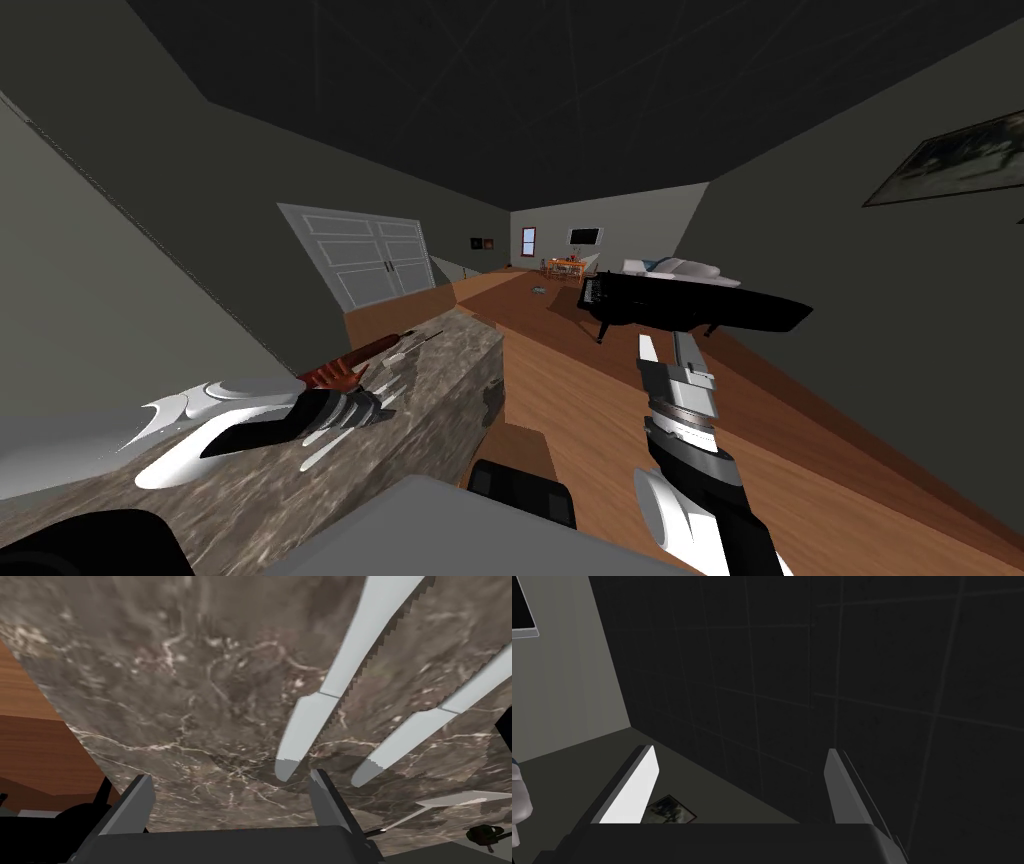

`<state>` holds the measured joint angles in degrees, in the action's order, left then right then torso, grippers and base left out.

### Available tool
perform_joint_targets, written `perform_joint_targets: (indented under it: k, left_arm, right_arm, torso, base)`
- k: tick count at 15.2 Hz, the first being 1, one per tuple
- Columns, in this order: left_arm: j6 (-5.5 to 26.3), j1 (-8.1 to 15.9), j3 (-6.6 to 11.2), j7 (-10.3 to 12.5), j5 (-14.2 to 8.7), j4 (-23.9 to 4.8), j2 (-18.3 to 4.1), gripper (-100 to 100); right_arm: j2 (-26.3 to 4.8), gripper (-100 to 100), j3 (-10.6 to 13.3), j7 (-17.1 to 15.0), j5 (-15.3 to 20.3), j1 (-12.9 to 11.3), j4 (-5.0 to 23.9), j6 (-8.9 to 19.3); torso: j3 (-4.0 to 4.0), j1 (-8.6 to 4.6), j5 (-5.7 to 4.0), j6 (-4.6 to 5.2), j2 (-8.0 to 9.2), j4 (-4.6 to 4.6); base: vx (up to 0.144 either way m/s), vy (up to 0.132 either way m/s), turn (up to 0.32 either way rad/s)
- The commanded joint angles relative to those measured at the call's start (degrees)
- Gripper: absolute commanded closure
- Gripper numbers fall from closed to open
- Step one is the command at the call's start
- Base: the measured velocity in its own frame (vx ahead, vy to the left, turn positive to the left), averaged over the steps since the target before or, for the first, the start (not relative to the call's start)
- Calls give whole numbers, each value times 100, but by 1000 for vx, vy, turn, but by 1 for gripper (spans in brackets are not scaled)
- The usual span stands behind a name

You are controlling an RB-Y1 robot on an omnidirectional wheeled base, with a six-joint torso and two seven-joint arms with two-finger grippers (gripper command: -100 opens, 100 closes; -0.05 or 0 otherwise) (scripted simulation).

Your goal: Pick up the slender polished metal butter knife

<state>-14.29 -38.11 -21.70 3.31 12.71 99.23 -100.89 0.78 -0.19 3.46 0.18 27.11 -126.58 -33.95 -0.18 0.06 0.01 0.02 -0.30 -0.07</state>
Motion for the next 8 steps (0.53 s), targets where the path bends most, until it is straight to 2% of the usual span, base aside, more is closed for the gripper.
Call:
perform_joint_targets:
  k: [1, 2, 4, 5, 7, 8]
  left_arm:
    - [-88, -146, -244, 67, 34, -88, -264, -100]
    - [-88, -146, -244, 67, 34, -88, -264, -100]
    - [-88, -146, -244, 67, 34, -88, -264, -100]
    - [-188, -227, -434, 125, 59, -180, -437, -100]
    - [-188, -227, -434, 125, 59, -180, -437, -100]
    - [-286, -307, -617, 179, 81, -261, -593, -100]
  right_arm:
    - [0, 0, 0, 0, 0, 0, 0, 0]
    - [0, 0, 0, 0, 0, 0, 0, 0]
    - [0, 0, 0, 0, 0, 0, 0, 0]
    - [0, 0, 0, 0, 0, 1, 0, 0]
    - [0, 0, 0, 0, 0, 0, 0, 0]
    - [0, 0, 0, 0, 0, 0, 0, 0]
  torso:
    - [0, 0, 0, 0, 0, 0]
    - [-2, 0, 1, 2, -3, -1]
    - [1, -4, 0, -3, 2, 1]
    - [5, -8, -1, -5, 9, 2]
    - [6, -11, -2, -1, 10, 2]
    - [8, -11, -2, -2, 13, 3]
  base:
    - [71, 31, -211]
    - [63, 27, -190]
    - [35, 12, -20]
    - [35, 1, -122]
    - [31, 8, -112]
    - [30, 8, -185]
